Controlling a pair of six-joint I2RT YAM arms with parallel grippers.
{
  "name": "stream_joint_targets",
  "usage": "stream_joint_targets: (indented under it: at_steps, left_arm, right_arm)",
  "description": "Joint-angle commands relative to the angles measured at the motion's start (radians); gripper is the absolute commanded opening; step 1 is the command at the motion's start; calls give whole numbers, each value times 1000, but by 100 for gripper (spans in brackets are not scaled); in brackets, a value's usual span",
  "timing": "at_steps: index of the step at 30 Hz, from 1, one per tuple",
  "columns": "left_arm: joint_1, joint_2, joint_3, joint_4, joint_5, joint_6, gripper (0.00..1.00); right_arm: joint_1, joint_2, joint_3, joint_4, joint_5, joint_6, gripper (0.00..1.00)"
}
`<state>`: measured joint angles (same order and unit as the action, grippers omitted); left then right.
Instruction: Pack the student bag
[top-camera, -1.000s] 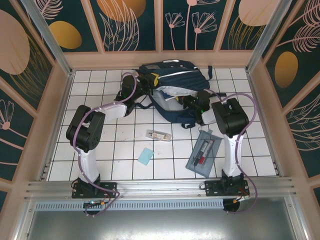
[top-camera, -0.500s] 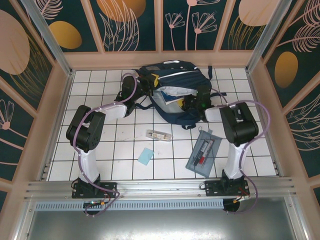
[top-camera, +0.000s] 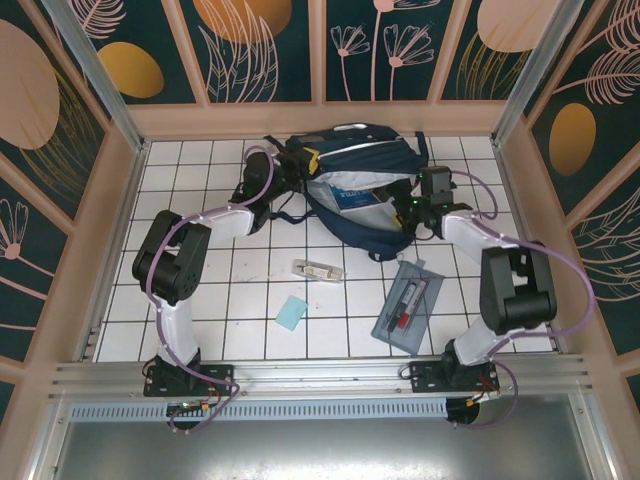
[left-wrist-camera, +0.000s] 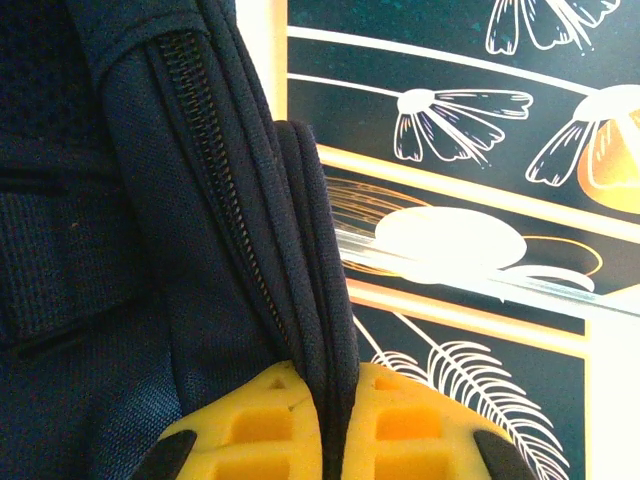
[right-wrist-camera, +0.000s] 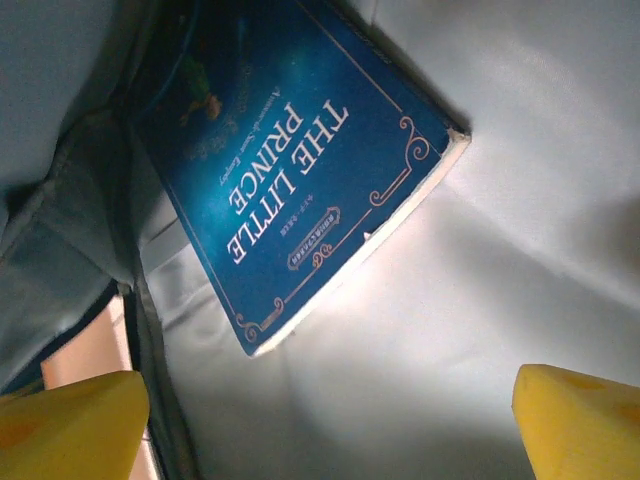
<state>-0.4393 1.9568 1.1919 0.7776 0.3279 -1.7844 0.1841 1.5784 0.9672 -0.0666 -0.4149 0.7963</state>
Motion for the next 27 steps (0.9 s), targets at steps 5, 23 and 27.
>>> stream_joint_targets:
  at_steps: [5, 23, 27]
  left_arm:
    - [62, -65, -43, 118, -18, 60, 0]
    - [172, -20, 72, -51, 141, 222, 0]
    - [227, -70, 100, -268, 161, 388, 57]
  right_arm:
    - [-35, -231, 37, -330, 15, -337, 92]
    - [-43, -367, -118, -102, 22, -320, 86]
    - [-53, -331, -188, 20, -30, -292, 93]
